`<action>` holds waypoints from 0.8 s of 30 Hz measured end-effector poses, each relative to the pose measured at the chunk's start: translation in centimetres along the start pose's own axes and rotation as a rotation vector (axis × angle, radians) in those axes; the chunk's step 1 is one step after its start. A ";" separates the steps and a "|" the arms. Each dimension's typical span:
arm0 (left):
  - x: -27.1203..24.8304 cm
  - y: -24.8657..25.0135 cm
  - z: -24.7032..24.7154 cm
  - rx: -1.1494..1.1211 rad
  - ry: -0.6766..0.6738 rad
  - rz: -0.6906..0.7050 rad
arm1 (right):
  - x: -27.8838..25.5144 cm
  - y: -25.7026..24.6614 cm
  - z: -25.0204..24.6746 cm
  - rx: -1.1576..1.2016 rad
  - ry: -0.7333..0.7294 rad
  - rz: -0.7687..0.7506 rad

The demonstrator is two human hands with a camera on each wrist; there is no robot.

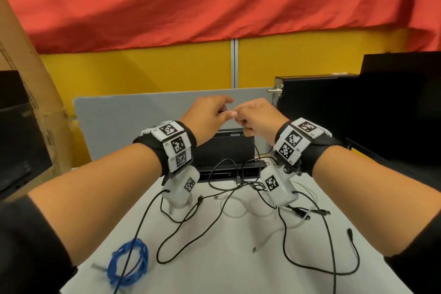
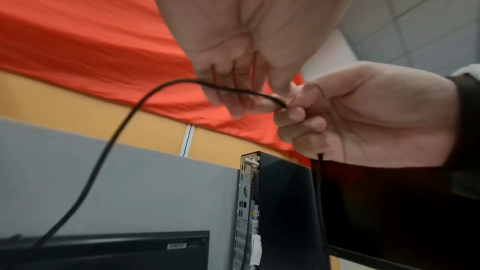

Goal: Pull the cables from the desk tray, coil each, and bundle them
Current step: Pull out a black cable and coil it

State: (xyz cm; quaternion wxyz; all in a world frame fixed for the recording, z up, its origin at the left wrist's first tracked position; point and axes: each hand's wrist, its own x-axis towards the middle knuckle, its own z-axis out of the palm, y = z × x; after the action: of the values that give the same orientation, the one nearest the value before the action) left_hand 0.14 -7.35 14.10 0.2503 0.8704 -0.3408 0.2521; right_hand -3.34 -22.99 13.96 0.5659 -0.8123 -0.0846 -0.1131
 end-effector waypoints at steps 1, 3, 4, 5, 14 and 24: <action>0.0 0.0 -0.1 -0.042 -0.009 -0.039 | -0.3 -0.1 0.0 0.044 -0.027 -0.023; 0.0 -0.5 -0.4 -0.034 0.013 -0.069 | -0.9 -0.1 -0.3 0.104 -0.056 -0.055; 0.0 -0.8 -0.7 -0.016 0.028 -0.086 | -1.2 0.0 -0.5 0.124 -0.067 -0.057; 0.0 -1.1 -1.2 -0.006 0.049 -0.110 | -1.4 0.4 -0.8 0.143 -0.083 -0.048; 1.0 -4.9 -7.0 0.016 0.474 -0.334 | -3.8 8.4 0.4 -0.387 -0.238 0.044; 0.7 -7.0 -7.9 0.076 0.514 -0.448 | -0.6 6.3 1.5 -0.547 -0.004 -0.030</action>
State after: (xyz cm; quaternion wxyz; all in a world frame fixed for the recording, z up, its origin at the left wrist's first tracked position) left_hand 3.48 1.63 18.61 0.3447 0.8404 -0.0573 0.4144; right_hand -2.17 -23.78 7.64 0.3236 -0.9338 -0.0638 -0.1386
